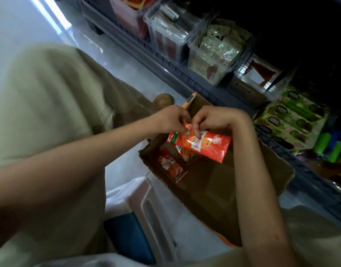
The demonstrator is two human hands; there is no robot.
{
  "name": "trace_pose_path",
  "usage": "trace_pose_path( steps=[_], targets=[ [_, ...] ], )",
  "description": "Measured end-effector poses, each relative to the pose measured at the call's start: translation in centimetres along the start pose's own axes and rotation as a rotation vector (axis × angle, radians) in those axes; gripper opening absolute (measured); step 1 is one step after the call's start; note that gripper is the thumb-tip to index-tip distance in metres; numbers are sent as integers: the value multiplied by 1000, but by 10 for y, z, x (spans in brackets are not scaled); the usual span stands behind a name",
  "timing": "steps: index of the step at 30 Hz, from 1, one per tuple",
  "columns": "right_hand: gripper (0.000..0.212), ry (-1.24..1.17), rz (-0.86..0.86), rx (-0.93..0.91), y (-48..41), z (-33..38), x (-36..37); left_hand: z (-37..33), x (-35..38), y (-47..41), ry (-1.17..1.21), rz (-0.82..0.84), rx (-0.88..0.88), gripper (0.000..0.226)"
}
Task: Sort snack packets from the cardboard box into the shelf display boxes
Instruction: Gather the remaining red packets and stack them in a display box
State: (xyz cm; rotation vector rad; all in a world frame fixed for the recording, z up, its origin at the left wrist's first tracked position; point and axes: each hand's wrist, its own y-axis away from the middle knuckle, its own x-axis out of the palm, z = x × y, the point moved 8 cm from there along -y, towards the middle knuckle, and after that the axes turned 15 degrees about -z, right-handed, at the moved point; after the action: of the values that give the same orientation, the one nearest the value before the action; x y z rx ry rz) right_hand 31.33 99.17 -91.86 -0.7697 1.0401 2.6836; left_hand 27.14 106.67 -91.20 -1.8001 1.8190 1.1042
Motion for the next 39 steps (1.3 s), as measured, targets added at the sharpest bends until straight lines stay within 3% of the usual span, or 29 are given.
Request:
trace_pose_path(
  steps=[3,8,10,13,16,19,22,24,28,31,33,35,39],
  targets=[
    [36,-61,-95,-15,-2,0,-6,1,-2,3,-117,85,-57,27],
    [21,-716,-377,78,-36,-35,12,10,-7,12,-405,101,-158,24],
    [18,-651,-373,210,-49,-73,45,16,-4,18,-327,159,-231,26],
    [29,-307,-521,383,-51,-141,80,20,-6,24,-250,152,-291,27],
    [71,54,-473,462,-32,-175,117,14,-16,21,-270,-29,-245,24],
    [68,360,-557,471,-11,-185,128,5,-21,16,-127,-172,-220,28],
    [57,341,-727,604,3,-195,127,-7,-19,17,87,-234,-211,51],
    [55,297,-744,637,8,-196,136,-17,-16,22,97,-241,-155,63],
    [43,260,-714,656,5,-197,142,-14,-4,26,19,-206,-119,42],
    [37,-116,-848,819,9,-207,129,-11,1,26,48,-212,-180,32],
    [34,-749,-928,918,16,-206,132,-12,8,25,93,-208,-208,24],
    [33,-1277,-888,918,21,-187,138,-16,14,24,125,-209,-229,14],
    [18,-1490,-881,769,42,-151,111,-27,26,15,52,-203,-234,18]
  ],
)
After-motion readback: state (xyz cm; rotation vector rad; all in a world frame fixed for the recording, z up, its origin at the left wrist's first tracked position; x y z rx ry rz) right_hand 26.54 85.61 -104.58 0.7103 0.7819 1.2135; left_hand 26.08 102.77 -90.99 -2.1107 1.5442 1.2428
